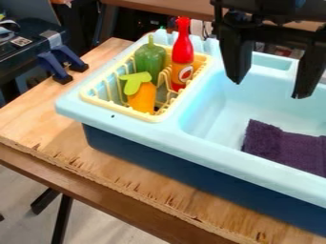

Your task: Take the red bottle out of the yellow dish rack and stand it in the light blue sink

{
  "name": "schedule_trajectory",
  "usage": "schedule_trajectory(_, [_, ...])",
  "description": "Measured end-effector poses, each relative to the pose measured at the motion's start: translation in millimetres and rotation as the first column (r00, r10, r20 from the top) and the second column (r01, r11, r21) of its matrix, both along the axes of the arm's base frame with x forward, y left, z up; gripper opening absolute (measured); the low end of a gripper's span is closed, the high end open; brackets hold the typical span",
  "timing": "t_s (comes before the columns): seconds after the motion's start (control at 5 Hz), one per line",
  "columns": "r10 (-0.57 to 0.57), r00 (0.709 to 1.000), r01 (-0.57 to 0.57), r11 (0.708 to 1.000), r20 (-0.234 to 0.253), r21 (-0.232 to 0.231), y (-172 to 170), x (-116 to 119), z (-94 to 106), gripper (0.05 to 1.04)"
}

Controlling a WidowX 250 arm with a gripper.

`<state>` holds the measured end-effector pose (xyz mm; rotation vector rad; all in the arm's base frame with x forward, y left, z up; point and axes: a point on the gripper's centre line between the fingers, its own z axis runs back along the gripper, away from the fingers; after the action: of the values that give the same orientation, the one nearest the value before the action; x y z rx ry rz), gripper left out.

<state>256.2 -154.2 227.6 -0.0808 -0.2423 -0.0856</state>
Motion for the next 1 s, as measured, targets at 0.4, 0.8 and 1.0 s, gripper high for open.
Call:
schedule_trajectory(0.4, [0.02, 1.0, -0.02, 0.999, 0.008, -0.029, 19, 19, 20.3, 1.001])
schedule_trajectory(0.8, [0.088, 0.992, -0.081, 0.993, 0.088, -0.084, 69, 49, 65.8, 1.001])
schedule_trajectory(1.0, [0.084, 0.996, -0.083, 0.995, 0.023, -0.059, 97, 84, 50.8, 1.001])
